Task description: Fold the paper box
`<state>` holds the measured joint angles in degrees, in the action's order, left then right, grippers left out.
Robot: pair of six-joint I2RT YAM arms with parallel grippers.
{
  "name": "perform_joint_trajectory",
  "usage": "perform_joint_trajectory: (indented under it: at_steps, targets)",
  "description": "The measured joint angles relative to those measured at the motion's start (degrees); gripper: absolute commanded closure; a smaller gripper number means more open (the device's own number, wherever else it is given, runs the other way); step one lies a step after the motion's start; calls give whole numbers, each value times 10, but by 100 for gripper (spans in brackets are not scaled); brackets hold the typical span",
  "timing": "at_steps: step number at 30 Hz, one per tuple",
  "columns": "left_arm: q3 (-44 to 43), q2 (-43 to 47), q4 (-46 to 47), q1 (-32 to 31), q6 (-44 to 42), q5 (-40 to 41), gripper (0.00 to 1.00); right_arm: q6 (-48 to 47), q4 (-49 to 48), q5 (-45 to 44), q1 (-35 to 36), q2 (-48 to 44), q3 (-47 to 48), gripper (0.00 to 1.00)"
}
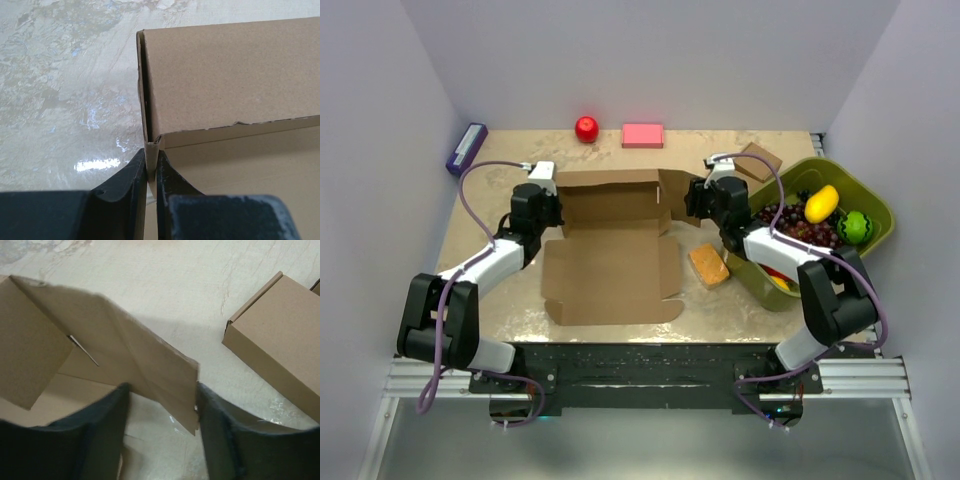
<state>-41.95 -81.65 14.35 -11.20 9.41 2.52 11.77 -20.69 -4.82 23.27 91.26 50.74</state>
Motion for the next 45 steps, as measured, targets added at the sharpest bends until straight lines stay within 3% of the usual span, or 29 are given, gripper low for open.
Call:
perform_joint_trajectory:
  at_steps: [1, 7, 15, 33, 45]
  targets:
    - [0, 0, 0, 0, 0, 1, 100, -3, -3, 1, 0, -4, -4, 62]
    - [0, 0, 0, 2, 0, 9, 100, -17, -8, 9, 0, -10, -10, 83]
    - [0, 0, 2, 1, -2, 20, 100, -29, -5, 16, 6, -11, -13, 100]
    - [36, 31, 36, -29, -2, 154, 100, -30, 17, 16, 19, -43, -14, 100]
    - [43, 34, 64, -71, -47, 252, 100, -29, 19, 16, 19, -43, -15, 100]
